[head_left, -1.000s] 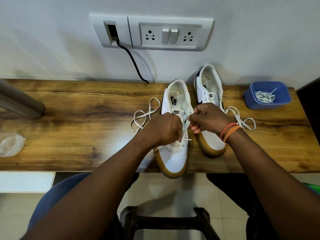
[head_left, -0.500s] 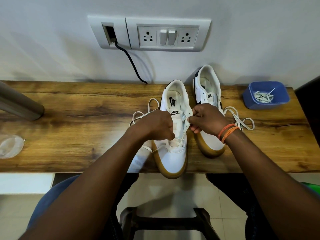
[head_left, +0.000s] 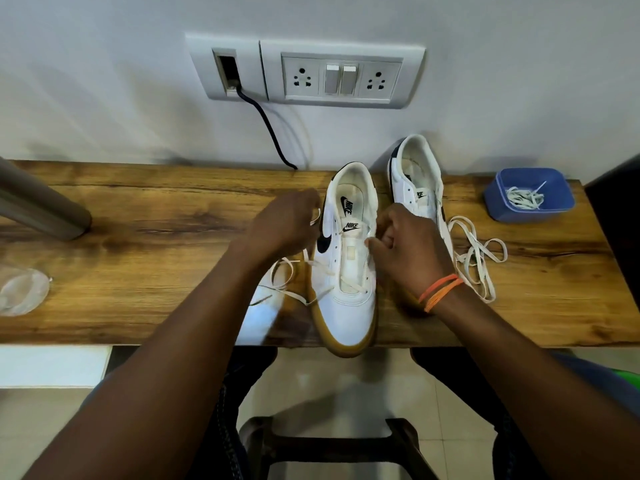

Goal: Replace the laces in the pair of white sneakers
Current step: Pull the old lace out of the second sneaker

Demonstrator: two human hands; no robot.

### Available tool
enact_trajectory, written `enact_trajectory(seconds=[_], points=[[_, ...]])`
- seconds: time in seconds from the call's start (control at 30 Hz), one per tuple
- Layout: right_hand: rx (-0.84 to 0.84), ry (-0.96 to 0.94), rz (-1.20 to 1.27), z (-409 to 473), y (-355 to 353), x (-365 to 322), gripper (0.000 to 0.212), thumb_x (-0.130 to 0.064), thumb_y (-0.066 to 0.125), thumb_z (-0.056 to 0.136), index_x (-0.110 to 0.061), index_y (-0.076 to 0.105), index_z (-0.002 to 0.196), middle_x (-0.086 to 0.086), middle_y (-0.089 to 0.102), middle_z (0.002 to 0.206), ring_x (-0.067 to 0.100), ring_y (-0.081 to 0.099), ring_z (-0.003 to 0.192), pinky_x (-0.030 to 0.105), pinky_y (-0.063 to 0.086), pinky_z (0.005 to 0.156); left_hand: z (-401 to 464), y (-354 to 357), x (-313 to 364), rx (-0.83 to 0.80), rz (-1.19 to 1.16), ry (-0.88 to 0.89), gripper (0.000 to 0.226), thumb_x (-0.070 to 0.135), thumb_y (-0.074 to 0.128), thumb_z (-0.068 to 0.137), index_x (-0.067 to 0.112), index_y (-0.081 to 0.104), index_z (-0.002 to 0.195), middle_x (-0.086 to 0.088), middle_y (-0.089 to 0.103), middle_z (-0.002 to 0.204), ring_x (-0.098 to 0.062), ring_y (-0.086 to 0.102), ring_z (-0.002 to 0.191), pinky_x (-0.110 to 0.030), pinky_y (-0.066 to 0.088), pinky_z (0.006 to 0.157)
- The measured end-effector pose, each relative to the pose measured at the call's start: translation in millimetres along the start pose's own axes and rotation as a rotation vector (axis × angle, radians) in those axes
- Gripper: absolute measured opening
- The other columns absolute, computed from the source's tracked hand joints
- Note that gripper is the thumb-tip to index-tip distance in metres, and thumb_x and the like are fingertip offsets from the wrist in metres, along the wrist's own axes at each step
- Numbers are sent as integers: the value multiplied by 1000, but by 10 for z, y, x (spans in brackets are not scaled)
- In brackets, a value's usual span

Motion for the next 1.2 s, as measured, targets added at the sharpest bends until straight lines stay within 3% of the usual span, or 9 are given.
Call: enact_trajectory(seconds=[0.1, 0.27, 0.4, 0.57, 0.7, 0.87, 0.97, 1.07, 1.2], points=[[-36, -96, -11, -199, 164, -140, 20, -23, 70, 84, -19, 61, 101, 1, 65, 74, 21, 63, 71, 34, 53, 68, -7, 83, 232, -29, -118, 199, 65, 9, 71, 84, 32, 49, 140, -7, 41, 136, -24, 59, 101, -41, 53, 86], [-179, -55, -103, -339, 415, -125, 25, -35, 59, 83, -18, 74, 95, 9, 70, 93, 28, 65, 83, 35, 55, 72, -57, 227, 214, -32, 35, 301, 37, 10, 76, 80, 29, 74, 111, -8, 30, 156, -30, 52, 125, -45, 53, 89], [-171, -165, -168, -399, 515, -184, 19, -18, 56, 86, -11, 74, 86, 14, 66, 89, 30, 61, 83, 34, 51, 74, -107, 182, 325, 3, 117, 324, 26, 10, 72, 83, 26, 77, 101, -2, 41, 154, -24, 52, 126, -22, 37, 80], [-16, 26, 115, -533, 498, 13, 9, -6, 63, 89, -10, 66, 81, 5, 59, 83, 20, 55, 79, 28, 46, 74, -101, 145, 298, -13, 66, 327, 22, 1, 71, 80, 18, 78, 93, -4, 49, 147, -20, 63, 109, -20, 36, 77], [14, 372, 495, -709, 428, 250, 12, -18, 67, 87, -21, 65, 76, 10, 65, 86, 24, 63, 78, 45, 55, 80, -95, 141, 280, -35, -8, 313, 21, -3, 71, 78, 15, 78, 88, -6, 51, 145, -21, 67, 98, -25, 47, 80], [124, -146, -49, -640, 309, -121, 27, -15, 72, 82, -15, 66, 109, 9, 46, 116, 19, 53, 99, 28, 48, 84, -100, 133, 303, -17, -3, 306, 21, -1, 72, 79, 15, 78, 92, -5, 54, 142, -23, 63, 108, -29, 49, 85], [119, -105, -124, -531, 487, -164, 24, -17, 75, 79, -15, 67, 101, 8, 50, 123, 30, 56, 103, 32, 53, 79, -105, 143, 303, -8, -7, 315, 20, 0, 73, 80, 15, 77, 92, -5, 54, 141, -23, 63, 108, -27, 48, 84], [139, 30, 55, -468, 528, -56, 18, -11, 71, 82, -5, 60, 95, -14, 47, 107, 18, 55, 96, 7, 42, 75, -99, 157, 292, -16, -15, 320, 19, 0, 72, 80, 14, 77, 92, -6, 48, 148, -24, 62, 111, -24, 44, 84], [231, -30, -20, -599, 289, 0, 9, 1, 65, 87, -5, 62, 80, 13, 36, 116, -13, 34, 98, 3, 37, 87, -88, 123, 248, -35, -22, 349, 16, -2, 72, 80, 10, 77, 90, -9, 56, 138, -24, 63, 106, -21, 42, 78]])
Point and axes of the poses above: each hand's wrist, its own z-axis towards the middle knuckle, its own y-axis out of the palm, x = y × z, the point moved 4 cm from there along z, towards the middle knuckle
